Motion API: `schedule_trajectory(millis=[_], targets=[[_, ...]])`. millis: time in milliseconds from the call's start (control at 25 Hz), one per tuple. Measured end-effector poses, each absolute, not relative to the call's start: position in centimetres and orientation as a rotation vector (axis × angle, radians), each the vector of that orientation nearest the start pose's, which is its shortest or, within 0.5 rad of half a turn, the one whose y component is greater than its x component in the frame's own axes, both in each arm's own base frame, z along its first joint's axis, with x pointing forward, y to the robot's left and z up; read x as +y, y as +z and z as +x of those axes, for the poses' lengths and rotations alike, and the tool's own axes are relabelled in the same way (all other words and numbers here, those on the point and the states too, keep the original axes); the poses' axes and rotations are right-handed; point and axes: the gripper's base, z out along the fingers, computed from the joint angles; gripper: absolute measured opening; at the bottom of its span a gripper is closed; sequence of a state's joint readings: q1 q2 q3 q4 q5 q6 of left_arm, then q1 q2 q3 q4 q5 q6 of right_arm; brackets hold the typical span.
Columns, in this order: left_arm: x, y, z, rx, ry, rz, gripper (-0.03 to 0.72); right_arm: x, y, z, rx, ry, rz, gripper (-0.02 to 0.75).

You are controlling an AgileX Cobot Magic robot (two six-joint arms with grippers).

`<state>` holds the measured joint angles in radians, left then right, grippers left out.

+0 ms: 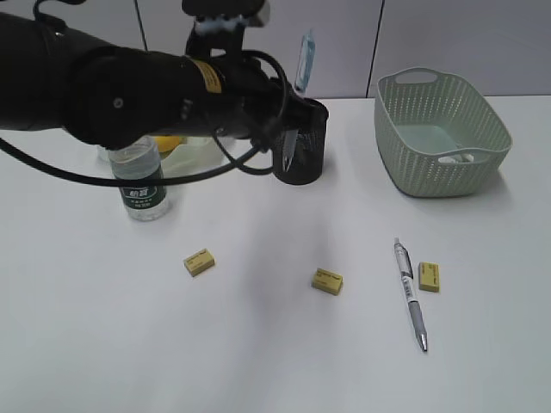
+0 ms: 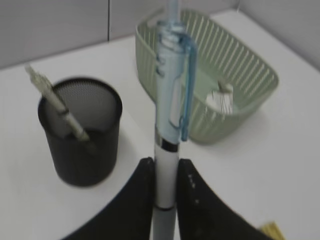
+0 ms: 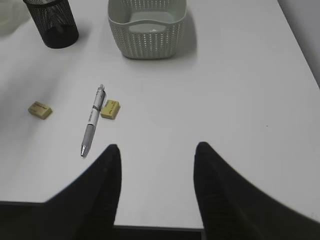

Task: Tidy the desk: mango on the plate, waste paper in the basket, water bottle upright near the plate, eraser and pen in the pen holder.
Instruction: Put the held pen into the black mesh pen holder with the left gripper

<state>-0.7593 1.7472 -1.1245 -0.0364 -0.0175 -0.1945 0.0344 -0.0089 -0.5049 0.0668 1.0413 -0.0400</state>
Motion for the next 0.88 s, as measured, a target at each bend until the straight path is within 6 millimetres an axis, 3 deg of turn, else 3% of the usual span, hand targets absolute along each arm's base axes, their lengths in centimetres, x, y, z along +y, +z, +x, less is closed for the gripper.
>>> schedule_trajectory(millis=[240, 360, 600, 880], targets=[[-27.1, 26.7, 29.9, 1.755, -0.686, 0.449, 0.099, 0.5, 28.0, -0.6, 2.009, 0.076, -0.078, 0.384], [-27.0, 27.0, 30.8, 1.63, -0.709, 0.405, 0.099, 0.5, 28.0, -0.6, 2.009, 0.076, -0.078, 0.384], [-26.3, 25.0, 34.3, 1.558, -0.675, 0.332, 0.099, 0.5, 28.0, -0.6, 2.009, 0.076, -0.078, 0.384], [-27.7, 21.9, 37.6, 1.584, -0.637, 0.375, 0.099, 0.5, 28.0, -0.6, 2.009, 0.076, -0.078, 0.384]])
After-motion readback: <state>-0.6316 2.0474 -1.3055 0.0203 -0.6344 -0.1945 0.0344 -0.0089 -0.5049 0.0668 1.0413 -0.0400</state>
